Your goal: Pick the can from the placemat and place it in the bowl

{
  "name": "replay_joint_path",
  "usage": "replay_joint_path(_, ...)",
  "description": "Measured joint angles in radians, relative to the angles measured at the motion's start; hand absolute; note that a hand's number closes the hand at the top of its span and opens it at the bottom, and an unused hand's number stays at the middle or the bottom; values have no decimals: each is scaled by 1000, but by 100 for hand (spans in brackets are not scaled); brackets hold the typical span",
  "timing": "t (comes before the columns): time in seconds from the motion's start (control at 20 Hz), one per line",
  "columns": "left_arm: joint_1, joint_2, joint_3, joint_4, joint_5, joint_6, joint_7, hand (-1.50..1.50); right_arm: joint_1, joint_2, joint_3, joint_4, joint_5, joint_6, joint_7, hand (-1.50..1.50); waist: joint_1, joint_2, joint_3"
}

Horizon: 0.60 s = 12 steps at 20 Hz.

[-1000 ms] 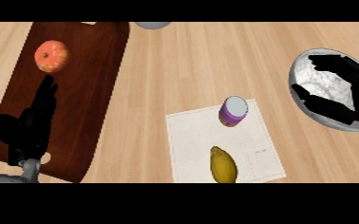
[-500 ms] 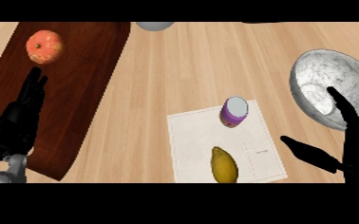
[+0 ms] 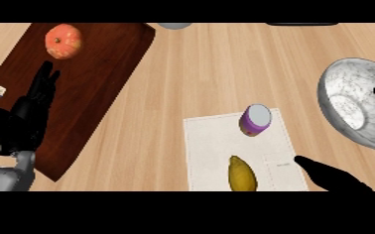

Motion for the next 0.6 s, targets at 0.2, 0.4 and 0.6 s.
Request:
replay_joint_path(0.2, -24, -13, -3, 25, -7, -18, -10, 0, -125, -6, -18, 30, -80, 146, 63, -150, 20, 5, 0)
replay_joint_path(0.4, -29, -24, -12, 16, -13, -20, -1, 0, -192, -22, -39, 118, -199, 253, 76, -150, 32, 7, 1)
replay_joint_path(0.6, -50, -23, -4, 37, -9, -40, 3, 0, -257, -12, -39, 217, -314, 330, 85, -150, 35, 10, 1)
